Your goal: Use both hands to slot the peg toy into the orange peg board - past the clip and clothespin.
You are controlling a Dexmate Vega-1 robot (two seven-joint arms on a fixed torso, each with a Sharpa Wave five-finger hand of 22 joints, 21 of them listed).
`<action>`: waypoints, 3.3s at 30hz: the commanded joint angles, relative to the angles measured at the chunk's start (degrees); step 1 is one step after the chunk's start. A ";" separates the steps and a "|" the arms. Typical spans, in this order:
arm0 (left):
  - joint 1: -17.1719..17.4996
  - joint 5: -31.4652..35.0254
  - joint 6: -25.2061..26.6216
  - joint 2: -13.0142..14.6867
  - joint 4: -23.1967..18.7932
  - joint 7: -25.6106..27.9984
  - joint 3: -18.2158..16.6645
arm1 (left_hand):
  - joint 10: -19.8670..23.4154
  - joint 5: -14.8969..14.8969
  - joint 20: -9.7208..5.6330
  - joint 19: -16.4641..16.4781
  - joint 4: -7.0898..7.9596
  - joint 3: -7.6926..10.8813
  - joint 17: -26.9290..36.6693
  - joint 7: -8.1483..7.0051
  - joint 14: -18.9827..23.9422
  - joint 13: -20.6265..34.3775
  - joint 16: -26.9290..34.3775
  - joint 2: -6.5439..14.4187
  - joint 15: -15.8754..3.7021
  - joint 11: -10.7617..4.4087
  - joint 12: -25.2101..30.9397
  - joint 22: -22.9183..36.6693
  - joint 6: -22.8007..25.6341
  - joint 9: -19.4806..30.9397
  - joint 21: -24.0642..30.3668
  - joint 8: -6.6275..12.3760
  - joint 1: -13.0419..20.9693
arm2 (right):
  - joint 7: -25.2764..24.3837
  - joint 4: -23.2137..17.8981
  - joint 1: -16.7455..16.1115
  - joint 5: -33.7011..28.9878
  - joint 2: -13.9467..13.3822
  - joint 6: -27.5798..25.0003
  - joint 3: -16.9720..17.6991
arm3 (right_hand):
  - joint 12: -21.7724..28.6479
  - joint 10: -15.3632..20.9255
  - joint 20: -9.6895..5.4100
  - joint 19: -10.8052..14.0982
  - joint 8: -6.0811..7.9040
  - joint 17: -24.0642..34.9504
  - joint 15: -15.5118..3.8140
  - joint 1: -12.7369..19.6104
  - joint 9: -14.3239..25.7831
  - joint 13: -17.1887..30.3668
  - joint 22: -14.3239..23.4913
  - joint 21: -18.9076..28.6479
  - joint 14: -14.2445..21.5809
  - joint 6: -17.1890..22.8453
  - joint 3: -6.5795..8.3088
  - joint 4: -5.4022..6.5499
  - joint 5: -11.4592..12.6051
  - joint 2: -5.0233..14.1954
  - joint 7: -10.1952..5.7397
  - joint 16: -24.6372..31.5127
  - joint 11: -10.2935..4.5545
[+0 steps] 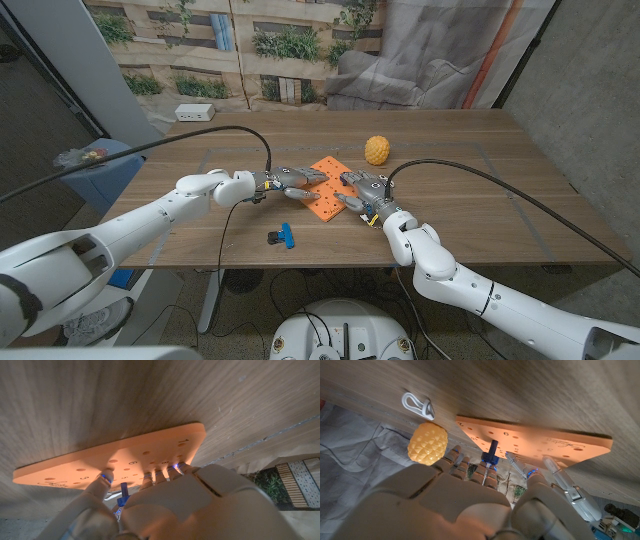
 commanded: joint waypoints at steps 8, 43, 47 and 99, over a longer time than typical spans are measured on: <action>0.34 0.07 0.12 0.05 -0.58 -2.50 -0.36 | 2.48 0.08 -7.76 1.42 0.26 0.22 0.72 0.23 1.89 0.40 0.63 5.06 -3.89 -0.29 0.46 0.51 2.34 0.52 0.53 0.57 0.44 | 0.97 -0.39 -0.29 1.83 -0.15 -0.95 0.05 | 0.42 0.83 -0.69 -0.15 0.39 0.20 -2.80 -0.59 0.11 0.27 0.17 0.01 -0.61 1.02 0.39 0.51 -0.24 1.52 -0.01 0.34 -0.25; 1.14 0.38 0.90 0.57 -1.77 -1.90 -0.82 | 2.54 0.11 -7.76 1.40 0.56 0.35 0.75 0.27 1.92 0.40 0.63 5.02 -3.94 -0.27 0.48 0.51 2.35 0.52 0.52 0.56 0.30 | 5.01 -0.40 1.06 0.12 0.03 -0.74 -1.90 | 0.56 2.58 -1.32 0.06 0.59 0.20 -2.98 -1.66 0.13 0.27 0.15 0.12 0.00 2.69 1.20 0.90 -0.42 1.64 -0.18 0.70 -0.43; 1.45 0.37 1.03 0.76 -2.19 -1.79 -0.97 | 2.50 0.11 -7.78 1.40 0.59 0.38 0.74 0.24 1.93 0.40 0.62 5.01 -3.93 -0.38 0.46 0.51 2.36 0.52 0.52 0.56 0.29 | 5.27 -0.44 0.89 0.34 0.10 -0.91 -1.81 | 0.53 2.61 -1.44 0.06 0.58 0.24 -3.00 -1.82 0.13 0.27 0.15 0.12 0.01 2.75 1.21 1.00 -0.45 1.63 -0.16 0.73 -0.45; 2.76 0.93 1.79 1.43 -4.10 -1.94 -1.88 | 2.54 0.09 -7.63 1.46 0.57 0.39 0.68 0.23 1.96 0.40 0.60 4.98 -3.95 -0.33 0.47 0.50 2.42 0.52 0.53 0.57 0.34 | 1.40 -0.77 0.51 7.27 -0.25 -2.97 -1.28 | 0.21 3.21 -1.91 1.10 0.43 -0.10 -3.08 -2.42 0.16 0.29 0.14 0.36 0.99 3.90 2.13 0.66 -0.67 1.06 0.27 0.94 0.16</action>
